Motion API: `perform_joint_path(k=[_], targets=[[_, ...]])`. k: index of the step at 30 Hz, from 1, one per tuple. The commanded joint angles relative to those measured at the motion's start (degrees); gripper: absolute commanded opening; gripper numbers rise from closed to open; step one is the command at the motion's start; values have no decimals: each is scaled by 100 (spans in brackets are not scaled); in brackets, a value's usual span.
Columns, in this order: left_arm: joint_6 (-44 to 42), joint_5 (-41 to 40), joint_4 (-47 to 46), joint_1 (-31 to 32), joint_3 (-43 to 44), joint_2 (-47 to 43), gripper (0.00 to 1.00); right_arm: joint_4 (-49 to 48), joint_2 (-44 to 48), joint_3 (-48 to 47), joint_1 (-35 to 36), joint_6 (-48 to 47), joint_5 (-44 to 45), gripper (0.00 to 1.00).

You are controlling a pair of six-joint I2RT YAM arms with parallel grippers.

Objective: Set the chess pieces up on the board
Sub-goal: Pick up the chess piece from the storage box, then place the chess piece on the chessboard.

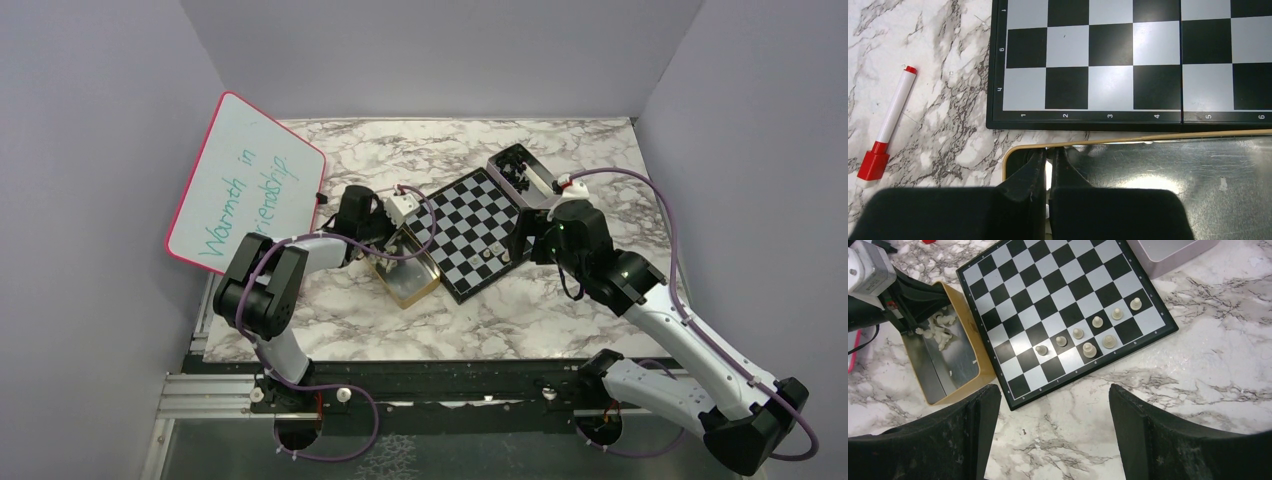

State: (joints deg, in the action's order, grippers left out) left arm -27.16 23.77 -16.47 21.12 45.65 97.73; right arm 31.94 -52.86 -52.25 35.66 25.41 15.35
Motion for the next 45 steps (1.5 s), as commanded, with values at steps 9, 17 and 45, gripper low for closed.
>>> perform_joint_path(k=[9, 17, 45], targets=[[336, -148, 829, 67, 406, -620, 0, 169, 271, 9, 4, -158, 71, 85], [841, -267, 1283, 63, 392, -1422, 0, 230, 334, 25, 5, -219, 31, 85], [2991, -1859, 192, 2431, 242, -1522, 0, 390, 821, 352, 4, 78, 229, 85]])
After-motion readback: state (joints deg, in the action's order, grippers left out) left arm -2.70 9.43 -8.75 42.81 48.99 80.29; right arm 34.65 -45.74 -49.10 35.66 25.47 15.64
